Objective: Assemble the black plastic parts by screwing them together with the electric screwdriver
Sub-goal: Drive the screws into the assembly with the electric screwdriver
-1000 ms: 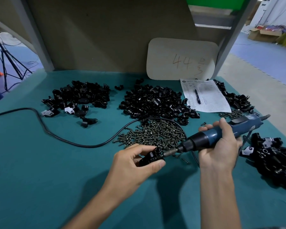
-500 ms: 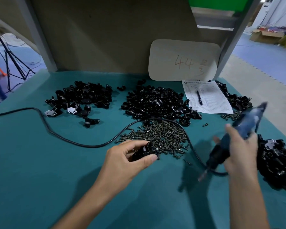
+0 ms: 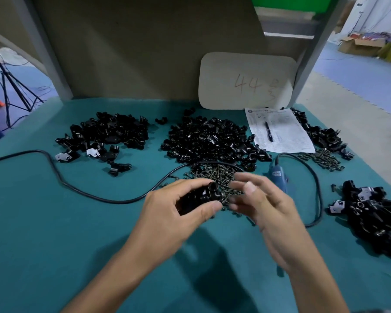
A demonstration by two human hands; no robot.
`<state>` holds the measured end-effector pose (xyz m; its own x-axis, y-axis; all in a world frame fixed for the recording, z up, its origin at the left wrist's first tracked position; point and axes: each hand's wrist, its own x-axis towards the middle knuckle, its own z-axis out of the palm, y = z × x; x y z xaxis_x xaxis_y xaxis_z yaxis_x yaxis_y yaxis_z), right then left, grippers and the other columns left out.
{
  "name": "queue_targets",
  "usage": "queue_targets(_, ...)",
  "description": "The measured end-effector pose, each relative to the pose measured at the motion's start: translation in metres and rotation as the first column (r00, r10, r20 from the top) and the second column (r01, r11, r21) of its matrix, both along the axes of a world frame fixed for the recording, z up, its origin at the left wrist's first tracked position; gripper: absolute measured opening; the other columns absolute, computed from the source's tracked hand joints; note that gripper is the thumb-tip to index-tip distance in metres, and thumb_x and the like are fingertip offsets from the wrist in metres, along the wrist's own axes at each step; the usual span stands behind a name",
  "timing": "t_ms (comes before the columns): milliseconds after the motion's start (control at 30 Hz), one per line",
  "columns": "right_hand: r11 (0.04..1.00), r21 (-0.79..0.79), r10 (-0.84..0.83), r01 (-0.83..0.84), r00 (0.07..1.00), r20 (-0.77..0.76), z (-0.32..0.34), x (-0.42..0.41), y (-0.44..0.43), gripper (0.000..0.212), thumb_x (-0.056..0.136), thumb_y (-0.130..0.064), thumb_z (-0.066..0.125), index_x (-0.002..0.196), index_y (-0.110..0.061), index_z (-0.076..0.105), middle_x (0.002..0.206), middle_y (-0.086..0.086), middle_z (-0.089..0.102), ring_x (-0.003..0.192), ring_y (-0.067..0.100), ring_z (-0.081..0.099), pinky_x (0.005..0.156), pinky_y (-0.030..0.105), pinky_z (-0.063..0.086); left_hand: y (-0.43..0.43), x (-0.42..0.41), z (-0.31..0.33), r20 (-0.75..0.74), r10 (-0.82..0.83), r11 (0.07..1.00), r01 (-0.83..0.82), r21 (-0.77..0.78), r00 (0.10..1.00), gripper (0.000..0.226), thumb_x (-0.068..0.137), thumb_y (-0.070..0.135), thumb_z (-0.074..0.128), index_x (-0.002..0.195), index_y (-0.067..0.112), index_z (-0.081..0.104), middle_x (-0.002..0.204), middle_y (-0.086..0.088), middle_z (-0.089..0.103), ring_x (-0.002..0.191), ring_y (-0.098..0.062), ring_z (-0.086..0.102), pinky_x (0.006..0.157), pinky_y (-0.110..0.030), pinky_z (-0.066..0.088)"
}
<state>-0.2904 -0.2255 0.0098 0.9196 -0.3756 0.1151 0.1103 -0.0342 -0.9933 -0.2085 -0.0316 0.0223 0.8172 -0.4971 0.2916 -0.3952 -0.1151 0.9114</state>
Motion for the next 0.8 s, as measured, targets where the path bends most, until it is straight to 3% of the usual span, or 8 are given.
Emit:
queue_targets(67,0.990,0.103,0.085,-0.094,0.993,0.087,0.010,-0.006,0.025,0.043,0.081,-0.055,0.079,0.113,-0.026,0.076,0.108,0.006,0.076,0.093,0.021,0.074,0.085,0.028,0.059,-0.001,-0.001,0.005,0.071,0.004,1.000,-0.004,-0.004,0.997,0.040,0.079,0.050,0.076,0.118,0.040,0.070,0.107,0.017,0.073,0.102,-0.012,0.070,0.088,-0.031,0.056)
queue_targets(167,0.996,0.093,-0.011,-0.002,0.990,0.139,0.018,-0.011,0.039,0.024,0.084,-0.038,0.082,0.104,-0.026,0.078,0.095,0.007,0.077,0.086,0.024,0.076,0.081,0.026,0.059,0.000,-0.002,0.009,0.126,0.006,1.000,-0.005,-0.005,0.992,0.035,0.083,0.039,0.079,0.117,0.036,0.072,0.107,0.018,0.073,0.102,-0.011,0.070,0.086,-0.023,0.054)
queue_targets(267,0.994,0.107,-0.005,-0.007,0.993,0.117,0.023,-0.014,0.041,0.016,0.084,-0.028,0.078,0.100,-0.028,0.079,0.094,0.005,0.077,0.085,0.020,0.075,0.080,0.024,0.059,0.000,-0.005,0.012,0.156,-0.007,1.000,0.005,0.014,0.988,0.036,0.082,0.035,0.079,0.118,0.039,0.071,0.109,0.022,0.072,0.105,-0.006,0.069,0.086,-0.015,0.050)
queue_targets(433,0.995,0.089,-0.052,0.040,0.989,0.135,0.026,-0.013,0.033,0.003,0.093,-0.027,0.070,0.093,-0.025,0.072,0.097,0.007,0.076,0.085,0.016,0.072,0.077,0.023,0.057,0.002,-0.005,0.014,0.130,-0.010,1.000,0.011,-0.010,0.992,0.037,0.080,0.042,0.080,0.116,0.040,0.070,0.104,0.017,0.074,0.098,-0.009,0.071,0.084,-0.016,0.051)
queue_targets(533,0.975,0.209,-0.104,0.075,0.986,0.131,0.027,-0.015,0.023,0.019,0.095,-0.011,0.067,0.084,-0.026,0.065,0.089,0.006,0.073,0.074,0.018,0.066,0.067,0.025,0.056,0.004,-0.006,0.014,0.102,0.011,1.000,-0.008,-0.029,0.995,0.039,0.077,0.051,0.078,0.114,0.043,0.071,0.099,0.019,0.075,0.092,-0.004,0.071,0.081,-0.011,0.050)
queue_targets(600,0.983,0.161,-0.099,0.083,0.990,0.097,0.023,-0.015,0.023,0.032,0.098,-0.001,0.060,0.089,-0.029,0.071,0.083,0.001,0.067,0.070,0.017,0.062,0.063,0.026,0.053,0.005,-0.008,0.015,0.107,0.011,1.000,-0.009,-0.020,0.994,0.039,0.077,0.052,0.076,0.114,0.044,0.070,0.098,0.023,0.075,0.090,0.000,0.071,0.079,-0.009,0.049)
queue_targets(667,0.995,0.089,-0.050,0.045,0.998,0.046,0.019,-0.013,0.028,0.027,0.100,-0.010,0.058,0.101,-0.028,0.078,0.080,-0.002,0.065,0.073,0.014,0.060,0.067,0.026,0.053,0.004,-0.009,0.018,0.120,-0.011,1.000,0.012,-0.009,0.993,0.039,0.079,0.051,0.076,0.117,0.044,0.069,0.100,0.024,0.074,0.093,0.000,0.071,0.080,-0.009,0.049)
queue_targets(800,0.964,0.248,0.098,-0.094,0.995,-0.001,0.022,-0.012,0.040,0.018,0.088,-0.041,0.071,0.090,-0.024,0.079,0.074,-0.005,0.062,0.067,0.011,0.056,0.065,0.024,0.052,0.003,-0.012,0.026,0.176,-0.044,0.999,0.047,-0.012,0.983,0.036,0.084,0.048,0.075,0.118,0.041,0.068,0.106,0.023,0.073,0.099,-0.004,0.070,0.082,-0.012,0.050)
